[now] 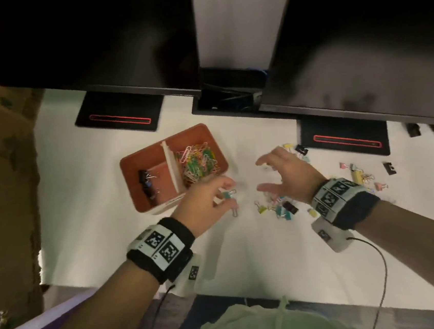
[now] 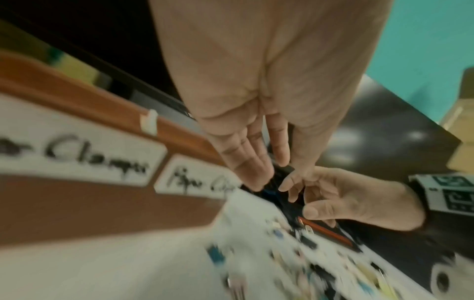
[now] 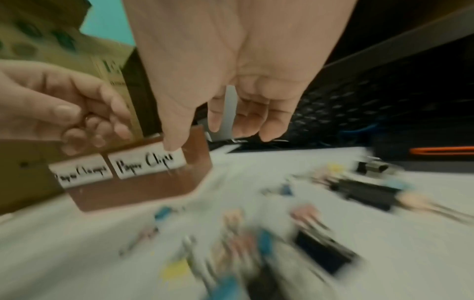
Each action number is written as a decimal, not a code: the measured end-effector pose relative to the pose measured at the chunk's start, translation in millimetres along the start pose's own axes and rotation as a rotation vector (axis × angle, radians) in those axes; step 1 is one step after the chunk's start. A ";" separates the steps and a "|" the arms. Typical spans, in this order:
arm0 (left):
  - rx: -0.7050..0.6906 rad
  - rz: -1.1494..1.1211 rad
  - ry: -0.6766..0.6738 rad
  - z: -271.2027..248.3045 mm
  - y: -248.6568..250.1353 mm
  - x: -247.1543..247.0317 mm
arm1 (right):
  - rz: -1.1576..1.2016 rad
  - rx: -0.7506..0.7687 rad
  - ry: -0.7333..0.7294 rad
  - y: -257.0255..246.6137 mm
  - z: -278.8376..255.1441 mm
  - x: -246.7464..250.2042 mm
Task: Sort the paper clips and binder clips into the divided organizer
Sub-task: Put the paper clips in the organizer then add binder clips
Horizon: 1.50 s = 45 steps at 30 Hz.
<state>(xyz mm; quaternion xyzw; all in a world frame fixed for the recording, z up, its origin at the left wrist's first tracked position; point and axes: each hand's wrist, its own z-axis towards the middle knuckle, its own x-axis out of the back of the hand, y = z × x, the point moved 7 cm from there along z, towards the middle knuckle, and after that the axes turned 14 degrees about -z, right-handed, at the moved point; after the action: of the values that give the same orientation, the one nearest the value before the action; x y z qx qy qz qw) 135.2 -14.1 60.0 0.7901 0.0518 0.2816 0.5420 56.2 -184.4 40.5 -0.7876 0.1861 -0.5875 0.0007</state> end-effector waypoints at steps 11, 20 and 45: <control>0.232 0.454 -0.089 19.2 -61.3 -78.7 | -0.011 -0.037 -0.237 48.4 -59.4 -79.3; 0.105 0.138 0.097 27.1 -64.5 -67.4 | 0.016 0.000 -0.198 36.2 -17.8 -73.9; 0.190 0.203 -0.044 29.4 -50.6 -96.8 | 0.125 0.089 -0.023 48.7 -23.5 -38.2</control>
<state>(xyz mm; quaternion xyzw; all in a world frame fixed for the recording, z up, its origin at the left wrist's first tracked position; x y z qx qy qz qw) 80.3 -55.3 -29.9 0.8451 -0.0137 0.3115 0.4343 11.0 -213.4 1.7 -0.7802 0.2085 -0.5851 0.0744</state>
